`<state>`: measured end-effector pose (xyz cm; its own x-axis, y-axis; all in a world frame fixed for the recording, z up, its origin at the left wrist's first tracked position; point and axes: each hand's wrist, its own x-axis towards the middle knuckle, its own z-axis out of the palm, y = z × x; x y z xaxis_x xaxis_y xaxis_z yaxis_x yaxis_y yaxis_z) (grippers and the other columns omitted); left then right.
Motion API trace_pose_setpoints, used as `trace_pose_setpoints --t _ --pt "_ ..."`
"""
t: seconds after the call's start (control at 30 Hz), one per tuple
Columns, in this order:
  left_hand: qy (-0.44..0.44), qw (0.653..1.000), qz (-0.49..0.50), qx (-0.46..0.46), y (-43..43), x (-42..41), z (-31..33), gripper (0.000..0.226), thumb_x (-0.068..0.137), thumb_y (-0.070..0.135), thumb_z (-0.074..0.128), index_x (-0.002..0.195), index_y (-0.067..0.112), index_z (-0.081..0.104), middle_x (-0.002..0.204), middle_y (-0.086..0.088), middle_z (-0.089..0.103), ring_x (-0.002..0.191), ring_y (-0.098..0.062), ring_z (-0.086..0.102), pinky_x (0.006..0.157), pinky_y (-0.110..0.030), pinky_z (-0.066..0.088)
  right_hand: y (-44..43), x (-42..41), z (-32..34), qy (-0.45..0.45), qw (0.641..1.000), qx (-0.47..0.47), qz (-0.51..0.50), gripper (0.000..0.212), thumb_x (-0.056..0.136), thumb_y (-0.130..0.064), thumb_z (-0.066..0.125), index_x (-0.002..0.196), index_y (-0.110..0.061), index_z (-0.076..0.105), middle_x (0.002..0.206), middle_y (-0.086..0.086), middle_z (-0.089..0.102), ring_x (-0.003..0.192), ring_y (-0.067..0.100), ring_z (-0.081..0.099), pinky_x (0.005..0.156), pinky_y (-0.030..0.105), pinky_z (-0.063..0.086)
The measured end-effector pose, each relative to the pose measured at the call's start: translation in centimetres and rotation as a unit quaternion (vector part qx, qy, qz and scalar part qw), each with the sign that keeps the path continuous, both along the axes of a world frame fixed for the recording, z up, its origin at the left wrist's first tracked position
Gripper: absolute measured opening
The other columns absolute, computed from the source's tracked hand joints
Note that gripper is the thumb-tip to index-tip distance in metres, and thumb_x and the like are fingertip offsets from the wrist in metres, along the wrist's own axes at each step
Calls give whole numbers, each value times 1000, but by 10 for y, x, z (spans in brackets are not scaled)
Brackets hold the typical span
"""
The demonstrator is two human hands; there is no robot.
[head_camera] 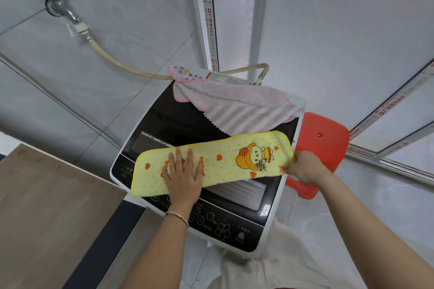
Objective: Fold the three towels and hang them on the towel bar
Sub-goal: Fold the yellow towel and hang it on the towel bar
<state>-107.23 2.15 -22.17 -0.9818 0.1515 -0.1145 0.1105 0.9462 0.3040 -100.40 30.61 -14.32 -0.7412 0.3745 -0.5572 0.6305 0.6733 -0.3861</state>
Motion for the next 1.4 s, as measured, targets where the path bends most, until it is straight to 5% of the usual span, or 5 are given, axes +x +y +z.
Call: trace_pose_setpoints --t 0.17,0.37,0.6,1.13,1.4 --pt "-2 1000 -7 -10 -3 0 1 77 78 66 -5 148 34 -5 159 0 -11 146 -23 -13 116 -46 -10 -1 8 -2 9 997 -62 -47 12 80 -9 60 71 -11 52 63 4 53 56 16 47 49 24 36" --pt "-16 1000 -11 -13 -3 -1 2 80 75 67 -7 148 34 -7 159 -1 -15 146 -23 -16 115 -46 -11 -1 7 -1 95 980 -126 -121 17 84 -24 64 93 -12 55 70 -3 53 63 15 49 52 25 32" --pt "0 1000 4 31 5 7 8 71 86 60 1 149 28 -3 159 -1 -10 142 -15 -19 114 -40 -13 -12 -7 -8 185 959 -115 -180 30 89 -36 56 93 -7 61 88 10 62 83 27 57 63 31 39" --pt "-40 998 30 45 9 21 9 59 99 43 20 148 28 -8 158 -1 -18 144 -20 -20 113 -39 -17 -11 -15 -13 247 957 -16 -154 38 75 -22 64 52 -2 42 54 12 35 51 24 34 48 30 23" --pt "-32 997 32 67 9 21 10 56 100 40 22 149 29 -2 158 -1 -15 144 -18 -20 114 -36 -16 -7 -27 -19 281 951 -5 -131 21 95 -16 44 77 -5 46 66 14 52 65 31 47 61 31 29"
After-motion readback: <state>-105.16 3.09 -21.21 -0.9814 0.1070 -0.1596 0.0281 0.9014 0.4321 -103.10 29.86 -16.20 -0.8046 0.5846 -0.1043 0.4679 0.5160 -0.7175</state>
